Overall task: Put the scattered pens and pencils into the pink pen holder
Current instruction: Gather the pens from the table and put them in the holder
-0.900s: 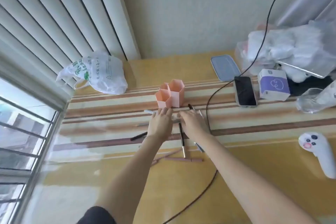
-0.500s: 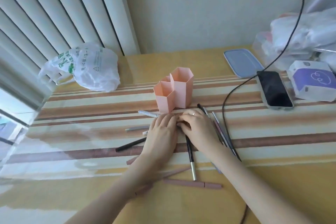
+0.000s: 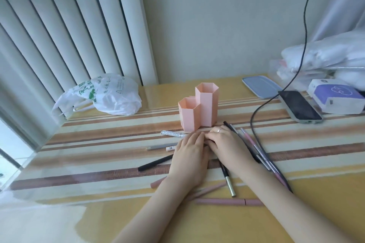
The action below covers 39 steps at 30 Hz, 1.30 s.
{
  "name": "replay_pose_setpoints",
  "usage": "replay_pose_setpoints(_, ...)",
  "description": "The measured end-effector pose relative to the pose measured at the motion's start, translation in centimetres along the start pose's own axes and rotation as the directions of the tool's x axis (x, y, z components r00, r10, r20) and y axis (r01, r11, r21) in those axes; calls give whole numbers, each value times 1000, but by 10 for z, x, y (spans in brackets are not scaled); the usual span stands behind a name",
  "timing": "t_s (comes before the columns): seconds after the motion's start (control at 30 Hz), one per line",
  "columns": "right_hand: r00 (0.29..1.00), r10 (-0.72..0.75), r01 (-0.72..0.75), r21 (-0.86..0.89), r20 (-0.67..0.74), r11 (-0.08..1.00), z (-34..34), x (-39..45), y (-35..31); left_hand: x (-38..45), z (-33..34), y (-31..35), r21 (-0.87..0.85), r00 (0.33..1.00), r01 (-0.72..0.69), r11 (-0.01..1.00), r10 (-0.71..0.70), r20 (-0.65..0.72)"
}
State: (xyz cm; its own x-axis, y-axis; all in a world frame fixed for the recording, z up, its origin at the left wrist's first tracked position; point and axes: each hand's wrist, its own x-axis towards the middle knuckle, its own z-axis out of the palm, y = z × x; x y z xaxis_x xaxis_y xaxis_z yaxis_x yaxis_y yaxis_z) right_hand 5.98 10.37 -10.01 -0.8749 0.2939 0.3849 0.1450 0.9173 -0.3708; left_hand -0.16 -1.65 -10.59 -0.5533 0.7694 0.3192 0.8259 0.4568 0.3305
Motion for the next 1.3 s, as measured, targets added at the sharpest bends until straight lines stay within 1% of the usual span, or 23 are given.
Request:
replay_pose_setpoints(0.07, 1000, -10, 10, 6, -11, 1000, -2, 0, 0, 1, -5, -2, -160, 1000, 27, 987, -26, 6)
replay_pose_setpoints(0.13, 1000, -21, 21, -1, -10, 1000, -2, 1, 0, 3, -14, -4, -338, 997, 78, 938, -79, 10)
replay_pose_setpoints(0.17, 1000, -18, 18, -9, -5, 1000, -2, 1, 0, 4, -19, -6, -406, 993, 107, 908, -116, 3)
replay_pose_setpoints(0.23, 1000, 1, -1, -2, 7, 1000, -3, 1, 0, 8, -31, -14, -476, 979, 155, 865, -198, -40)
replay_pose_setpoints(0.3, 1000, 21, -21, 8, 18, 1000, -3, 1, 1, 10, -43, -30, -485, 963, 208, 849, -266, -52)
replay_pose_setpoints(0.33, 999, 27, -27, 12, 22, 1000, -3, 1, 1, 9, -49, -39, -481, 961, 240, 844, -275, -3)
replay_pose_setpoints(0.4, 999, 31, -32, 28, 17, 999, -2, 1, 2, 3, -59, -56, -429, 960, 279, 859, -238, 149)
replay_pose_setpoints(0.47, 999, 34, -34, 37, 12, 999, -1, 2, 2, -5, -64, -66, -320, 955, 265, 910, -203, 215)
replay_pose_setpoints(0.53, 999, 30, -31, 37, 18, 999, -3, 2, 1, -11, -63, -68, -272, 962, 248, 930, -203, 183)
replay_pose_setpoints(0.67, 1000, 3, -3, 13, 15, 1000, -8, 1, -6, -23, -54, -69, -324, 975, 217, 921, -219, 31)
replay_pose_setpoints(0.77, 999, -41, 40, 14, 15, 999, -10, -1, -9, -25, -50, -71, -345, 969, 227, 911, -245, -11)
replay_pose_setpoints(0.83, 997, -72, 72, 30, 6, 997, -11, -3, -11, -26, -49, -71, -326, 974, 204, 923, -226, -32)
replay_pose_setpoints(0.87, 997, -76, 76, 58, 1, 995, -10, -3, -12, -26, -48, -71, -317, 977, 191, 929, -212, -32)
replay_pose_setpoints(0.93, 998, -57, 60, 192, -18, 980, -9, -4, -14, -27, -46, -70, -319, 981, 174, 932, -193, -26)
replay_pose_setpoints(0.97, 999, -34, 39, 279, -21, 960, -9, -4, -15, -27, -47, -70, -354, 979, 184, 917, -204, -20)
replay_pose_setpoints(1.0, 1000, -1, 10, 361, -25, 933, -9, -4, -17, -27, -50, -69, -434, 971, 210, 876, -238, -11)
replay_pose_setpoints(1.07, 994, 93, -51, 498, -60, 866, -10, -2, -15, -28, -57, -72, -623, 946, 245, 743, -325, -16)
replay_pose_setpoints(1.1, 987, 144, -77, 555, -77, 828, -11, -2, -13, -29, -60, -74, -675, 934, 243, 696, -355, -30)
replay_pose_setpoints(1.2, 961, 266, -134, 710, -77, 692, -15, 1, -11, -30, -70, -78, -733, 920, 233, 639, -388, -46)
replay_pose_setpoints(1.27, 960, 277, -139, 780, -46, 610, -19, 4, -12, -31, -77, -75, -748, 934, 192, 635, -352, -60)
replay_pose_setpoints(1.3, 967, 252, -127, 809, -27, 574, -22, 7, -16, -31, -80, -70, -743, 950, 173, 646, -309, -47)
